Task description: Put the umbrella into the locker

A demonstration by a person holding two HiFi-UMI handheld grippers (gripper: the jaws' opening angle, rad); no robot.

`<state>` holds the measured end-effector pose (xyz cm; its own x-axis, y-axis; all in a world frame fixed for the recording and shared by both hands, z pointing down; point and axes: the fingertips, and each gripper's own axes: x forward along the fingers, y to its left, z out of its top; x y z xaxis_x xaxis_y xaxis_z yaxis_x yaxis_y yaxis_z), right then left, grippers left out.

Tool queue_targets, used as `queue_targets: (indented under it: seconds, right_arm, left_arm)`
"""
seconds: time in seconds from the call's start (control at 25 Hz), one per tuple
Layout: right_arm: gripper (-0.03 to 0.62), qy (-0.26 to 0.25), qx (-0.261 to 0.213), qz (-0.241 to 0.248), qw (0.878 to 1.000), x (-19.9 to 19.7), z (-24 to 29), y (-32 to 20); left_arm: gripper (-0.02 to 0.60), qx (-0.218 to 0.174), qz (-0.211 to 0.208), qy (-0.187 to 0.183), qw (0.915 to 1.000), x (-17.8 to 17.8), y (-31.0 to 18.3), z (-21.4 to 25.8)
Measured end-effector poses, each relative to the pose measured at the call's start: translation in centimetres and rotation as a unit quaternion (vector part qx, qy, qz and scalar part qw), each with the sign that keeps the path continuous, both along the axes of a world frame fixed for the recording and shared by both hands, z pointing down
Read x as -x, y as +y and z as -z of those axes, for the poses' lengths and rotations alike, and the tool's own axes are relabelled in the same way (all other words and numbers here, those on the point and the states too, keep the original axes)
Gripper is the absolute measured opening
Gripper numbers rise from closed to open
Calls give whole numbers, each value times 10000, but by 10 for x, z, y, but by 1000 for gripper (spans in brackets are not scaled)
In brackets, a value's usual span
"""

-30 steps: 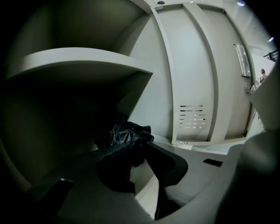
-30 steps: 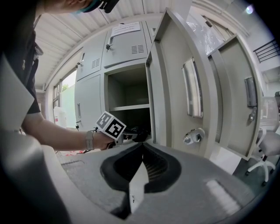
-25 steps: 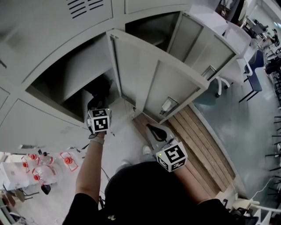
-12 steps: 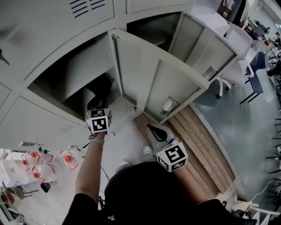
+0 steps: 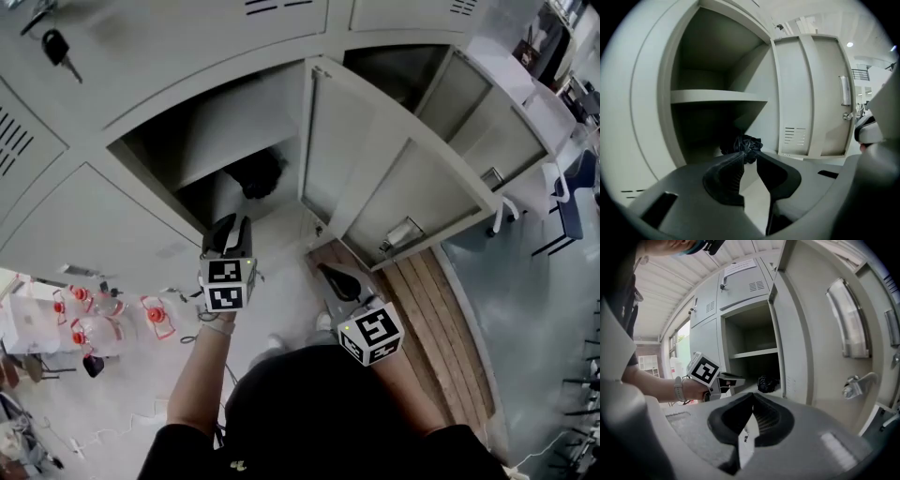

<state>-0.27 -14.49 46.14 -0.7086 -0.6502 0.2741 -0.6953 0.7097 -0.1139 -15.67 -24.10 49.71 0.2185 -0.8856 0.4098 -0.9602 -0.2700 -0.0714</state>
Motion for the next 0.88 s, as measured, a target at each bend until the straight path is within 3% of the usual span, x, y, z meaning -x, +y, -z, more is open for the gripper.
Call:
queue_targets:
  seconds: [0.4, 0.72, 0.88]
  right_arm:
    - [-3, -133, 34, 763, 9970, 59, 0, -7]
    - [-3, -201, 77, 1260, 9918, 100, -2, -3]
    - [-3, -225, 65, 1482, 9887, 117, -1, 2]
  left_arm:
    - [83, -279, 540, 207, 9979, 43, 74, 19]
    - [83, -420, 814, 97, 9958, 70, 120, 29]
    - [83, -436, 870, 331, 9947, 77, 137, 30]
